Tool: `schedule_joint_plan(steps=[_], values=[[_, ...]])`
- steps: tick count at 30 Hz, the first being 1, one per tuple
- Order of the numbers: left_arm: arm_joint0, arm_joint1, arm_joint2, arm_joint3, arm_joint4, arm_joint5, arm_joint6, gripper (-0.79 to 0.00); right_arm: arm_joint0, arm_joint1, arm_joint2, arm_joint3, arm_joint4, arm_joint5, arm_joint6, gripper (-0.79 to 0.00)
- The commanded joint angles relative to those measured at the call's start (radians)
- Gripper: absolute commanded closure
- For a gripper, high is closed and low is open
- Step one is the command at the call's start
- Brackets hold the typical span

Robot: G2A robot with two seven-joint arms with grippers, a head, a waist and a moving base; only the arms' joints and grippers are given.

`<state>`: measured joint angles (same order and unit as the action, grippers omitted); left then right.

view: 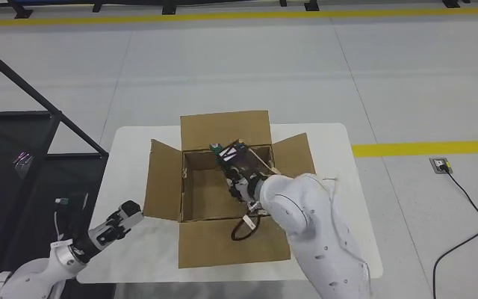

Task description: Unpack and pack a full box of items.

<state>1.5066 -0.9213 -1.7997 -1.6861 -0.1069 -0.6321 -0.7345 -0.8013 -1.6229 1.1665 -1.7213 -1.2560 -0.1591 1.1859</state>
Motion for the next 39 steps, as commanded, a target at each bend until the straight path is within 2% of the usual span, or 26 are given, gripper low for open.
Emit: schedule_joint_plan(steps=[1, 6, 9, 13, 16, 19, 26, 39], values=[[0.021, -0.001, -0.007, -0.009, -0.004, -0.015, 0.013, -0.785, -0.06, 0.01, 0.057, -0.132, -0.008, 0.014, 0.005, 0.0], [0.056, -0.003, -0.009, -0.035, -0.006, -0.042, 0.033, -0.785, -0.176, 0.034, 0.231, -0.353, 0.027, 0.037, 0.044, 0.0], [0.063, -0.004, -0.002, -0.044, 0.001, -0.052, 0.038, -0.785, -0.188, 0.046, 0.329, -0.386, 0.032, 0.068, 0.1, 0.0], [0.066, -0.006, 0.006, -0.047, -0.005, -0.075, 0.051, -0.785, -0.169, 0.058, 0.426, -0.345, 0.008, 0.132, 0.175, 0.0], [0.073, -0.007, 0.002, -0.043, -0.02, -0.097, 0.067, -0.785, -0.14, 0.068, 0.478, -0.249, -0.017, 0.165, 0.221, 0.0], [0.081, -0.008, -0.006, -0.038, -0.045, -0.111, 0.081, -0.785, -0.1, 0.08, 0.512, -0.119, -0.022, 0.147, 0.271, 0.0], [0.084, -0.008, -0.01, -0.034, -0.052, -0.11, 0.082, -0.785, -0.006, 0.107, 0.603, 0.199, -0.029, 0.147, 0.256, 0.0], [0.085, -0.007, -0.017, -0.045, -0.038, -0.097, 0.088, -0.785, 0.156, 0.155, 0.608, 0.652, -0.194, 0.168, 0.224, 0.0]])
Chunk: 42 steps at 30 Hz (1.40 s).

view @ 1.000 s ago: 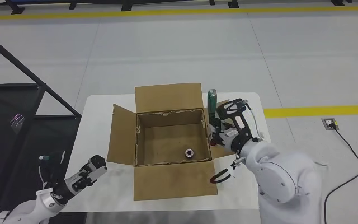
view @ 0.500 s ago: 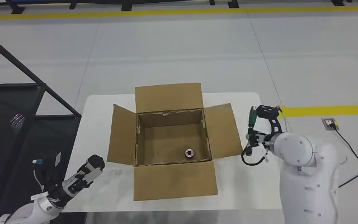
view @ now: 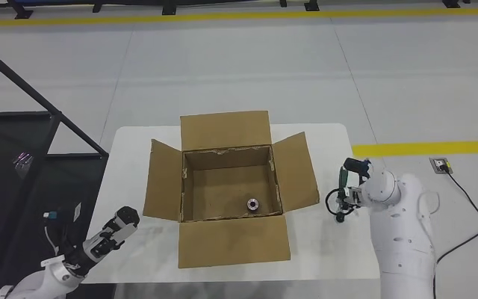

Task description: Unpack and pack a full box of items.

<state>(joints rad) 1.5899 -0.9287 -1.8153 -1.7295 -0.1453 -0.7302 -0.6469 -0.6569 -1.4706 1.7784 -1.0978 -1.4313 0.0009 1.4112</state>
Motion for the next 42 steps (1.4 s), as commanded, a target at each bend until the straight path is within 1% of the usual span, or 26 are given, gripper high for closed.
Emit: schedule_joint_plan(steps=[1, 4, 9, 11, 13, 14, 17, 21, 23, 24, 25, 26, 27, 28, 29, 30, 34, 36, 37, 39, 42], values=[[0.003, 0.0, -0.003, -0.004, 0.001, 0.001, 0.001, -0.785, 0.024, 0.005, -0.008, 0.055, -0.027, 0.01, -0.005, 0.0], [0.007, -0.001, -0.006, -0.006, 0.002, 0.002, 0.011, -0.785, 0.055, 0.012, -0.012, 0.118, -0.045, 0.017, -0.025, 0.0], [0.015, -0.002, -0.013, -0.013, 0.003, 0.003, 0.021, -0.785, 0.09, 0.02, -0.035, 0.205, -0.05, -0.003, -0.045, 0.0], [0.019, -0.002, -0.015, -0.018, 0.005, 0.003, 0.026, -0.785, 0.099, 0.022, -0.038, 0.229, -0.038, -0.01, -0.056, -0.077], [0.024, -0.003, -0.018, -0.025, 0.007, 0.003, 0.032, -0.785, 0.106, 0.026, -0.037, 0.254, -0.032, -0.012, -0.067, -0.182], [0.026, -0.003, -0.021, -0.028, 0.008, 0.003, 0.034, -0.785, 0.11, 0.027, -0.038, 0.264, -0.029, -0.012, -0.071, -0.249], [0.033, -0.003, -0.029, -0.036, 0.014, 0.004, 0.037, -0.785, 0.119, 0.033, -0.041, 0.289, -0.021, -0.014, -0.081, -0.351], [0.04, -0.004, -0.035, -0.048, 0.018, 0.008, 0.043, -0.785, 0.126, 0.039, -0.044, 0.31, -0.01, -0.013, -0.093, -0.363], [0.043, -0.004, -0.037, -0.053, 0.022, 0.009, 0.044, -0.785, 0.124, 0.042, -0.044, 0.298, -0.008, 0.008, -0.112, -0.391], [0.044, -0.004, -0.038, -0.055, 0.024, 0.011, 0.044, -0.785, 0.12, 0.043, -0.041, 0.279, 0.0, 0.017, -0.123, -0.391], [0.045, -0.004, -0.039, -0.058, 0.026, 0.011, 0.045, -0.785, 0.113, 0.044, -0.035, 0.248, 0.013, 0.027, -0.132, -0.4], [0.046, -0.005, -0.039, -0.061, 0.028, 0.011, 0.045, -0.785, 0.101, 0.046, -0.028, 0.203, 0.019, 0.055, -0.142, -0.511], [0.047, -0.005, -0.039, -0.063, 0.03, 0.012, 0.046, -0.785, 0.084, 0.046, -0.027, 0.145, 0.026, 0.077, -0.143, -0.68], [0.049, -0.005, -0.038, -0.065, 0.032, 0.014, 0.045, -0.785, 0.061, 0.045, -0.031, 0.068, 0.03, 0.095, -0.138, -0.677], [0.05, -0.005, -0.038, -0.067, 0.034, 0.017, 0.046, -0.785, 0.03, 0.042, -0.038, -0.028, 0.036, 0.121, -0.13, -0.702], [0.05, -0.005, -0.038, -0.07, 0.036, 0.018, 0.047, -0.785, -0.007, 0.038, -0.052, -0.141, 0.04, 0.148, -0.116, -0.776], [0.052, -0.007, -0.03, -0.08, 0.043, 0.022, 0.049, -0.785, -0.174, 0.025, -0.133, -0.635, 0.028, 0.245, -0.076, -0.785], [0.055, -0.008, -0.022, -0.086, 0.045, 0.018, 0.054, -0.785, -0.234, 0.018, -0.193, -0.823, 0.014, 0.297, -0.093, -0.785], [0.058, -0.009, -0.018, -0.088, 0.048, 0.013, 0.058, -0.785, -0.252, 0.015, -0.23, -0.891, 0.012, 0.307, -0.106, -0.785], [0.064, -0.011, -0.012, -0.094, 0.054, 0.001, 0.071, -0.785, -0.263, 0.009, -0.311, -0.975, 0.003, 0.307, -0.126, -0.785], [0.081, -0.014, -0.009, -0.102, 0.068, -0.014, 0.092, -0.785, -0.219, 0.001, -0.454, -0.991, -0.024, 0.276, -0.118, -0.785]])
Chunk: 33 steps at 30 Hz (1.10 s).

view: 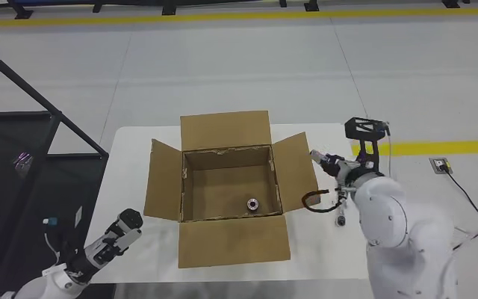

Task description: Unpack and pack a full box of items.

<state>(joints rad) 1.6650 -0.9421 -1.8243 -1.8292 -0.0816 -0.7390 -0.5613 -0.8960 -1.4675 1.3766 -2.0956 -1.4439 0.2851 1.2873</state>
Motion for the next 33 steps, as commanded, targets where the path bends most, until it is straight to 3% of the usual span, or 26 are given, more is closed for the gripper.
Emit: schedule_joint_plan(steps=[1, 6, 15, 24, 33], values=[[0.014, -0.002, -0.001, -0.004, 0.005, -0.011, 0.015, -0.785, 0.045, -0.007, -0.104, 0.021, -0.014, -0.014, 0.015, -0.785], [0.062, -0.008, -0.016, -0.01, 0.019, -0.046, 0.059, -0.785, 0.209, -0.042, -0.313, 0.212, 0.033, -0.009, 0.047, -0.785], [0.1, -0.014, -0.038, -0.003, 0.018, -0.074, 0.092, -0.785, 0.478, -0.148, -0.559, 0.843, 0.284, 0.021, 0.005, -0.785], [0.066, -0.013, -0.024, -0.006, 0.027, -0.051, 0.06, -0.785, 0.641, -0.266, -0.661, 1.365, 0.5, 0.069, -0.09, -0.785], [0.039, -0.012, -0.016, 0.008, 0.021, -0.035, 0.037, -0.785, 0.694, -0.318, -0.652, 1.614, 0.607, 0.016, -0.162, -0.785]])
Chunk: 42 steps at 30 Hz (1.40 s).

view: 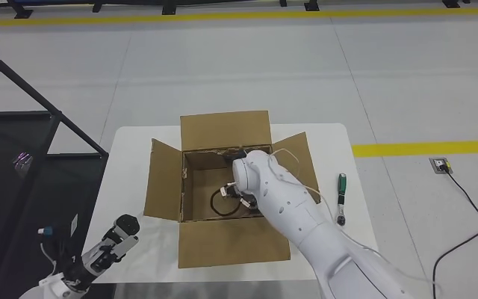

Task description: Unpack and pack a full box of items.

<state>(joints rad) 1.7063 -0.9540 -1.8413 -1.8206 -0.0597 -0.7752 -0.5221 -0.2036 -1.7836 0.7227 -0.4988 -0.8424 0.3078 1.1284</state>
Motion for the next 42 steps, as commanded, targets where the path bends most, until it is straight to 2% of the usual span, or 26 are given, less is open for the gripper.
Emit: schedule_joint_plan(steps=[1, 7, 9, 15, 22, 24, 30, 36, 40, 42], values=[[-0.005, 0.0, 0.002, -0.001, 0.0, 0.004, -0.004, -0.785, 0.003, -0.004, 0.002, 0.034, 0.009, -0.011, -0.007, -0.785], [-0.018, 0.0, 0.009, -0.008, 0.007, 0.018, -0.014, -0.785, 0.004, -0.015, 0.007, 0.082, 0.023, -0.037, -0.028, -0.776], [-0.022, 0.0, 0.012, -0.01, 0.011, 0.024, -0.015, -0.785, 0.003, -0.017, 0.009, 0.086, 0.022, -0.04, -0.032, -0.717], [-0.028, -0.001, 0.019, -0.013, 0.022, 0.031, -0.013, -0.785, 0.001, -0.015, 0.014, 0.093, 0.01, -0.032, -0.03, -0.616], [-0.026, -0.003, 0.019, -0.017, 0.03, 0.036, -0.004, -0.785, -0.006, -0.004, 0.024, 0.069, -0.015, -0.023, -0.007, -0.643], [-0.026, -0.003, 0.02, -0.02, 0.032, 0.039, -0.001, -0.785, -0.01, 0.001, 0.027, 0.061, -0.026, -0.016, 0.002, -0.696], [-0.024, -0.005, 0.02, -0.025, 0.043, 0.044, 0.004, -0.785, -0.037, 0.02, 0.044, 0.02, -0.044, -0.028, 0.029, -0.634], [-0.026, -0.006, 0.025, -0.037, 0.056, 0.054, 0.006, -0.785, -0.073, 0.046, 0.069, -0.047, -0.067, -0.033, 0.045, -0.613], [-0.025, -0.007, 0.025, -0.045, 0.062, 0.06, 0.006, -0.785, -0.101, 0.063, 0.087, -0.094, -0.087, -0.029, 0.058, -0.517], [-0.024, -0.007, 0.025, -0.047, 0.064, 0.062, 0.006, -0.785, -0.115, 0.071, 0.095, -0.118, -0.098, -0.025, 0.067, -0.508]])
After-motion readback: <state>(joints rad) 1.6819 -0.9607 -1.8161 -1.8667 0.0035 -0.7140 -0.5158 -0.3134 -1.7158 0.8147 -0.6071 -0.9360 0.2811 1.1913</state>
